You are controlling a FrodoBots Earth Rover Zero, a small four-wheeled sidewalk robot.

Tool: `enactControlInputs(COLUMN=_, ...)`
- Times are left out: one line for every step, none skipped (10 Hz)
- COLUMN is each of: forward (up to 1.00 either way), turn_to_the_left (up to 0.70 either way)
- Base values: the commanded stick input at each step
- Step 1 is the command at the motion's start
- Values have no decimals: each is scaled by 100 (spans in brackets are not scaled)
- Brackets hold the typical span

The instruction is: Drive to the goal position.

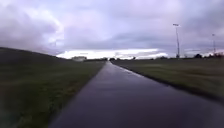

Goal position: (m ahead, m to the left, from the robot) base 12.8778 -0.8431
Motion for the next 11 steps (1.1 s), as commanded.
enactControlInputs(forward=70, turn_to_the_left=0)
enactControlInputs(forward=70, turn_to_the_left=0)
enactControlInputs(forward=70, turn_to_the_left=0)
enactControlInputs(forward=70, turn_to_the_left=0)
enactControlInputs(forward=70, turn_to_the_left=0)
enactControlInputs(forward=70, turn_to_the_left=0)
enactControlInputs(forward=70, turn_to_the_left=0)
enactControlInputs(forward=70, turn_to_the_left=0)
enactControlInputs(forward=70, turn_to_the_left=0)
enactControlInputs(forward=70, turn_to_the_left=0)
enactControlInputs(forward=70, turn_to_the_left=0)
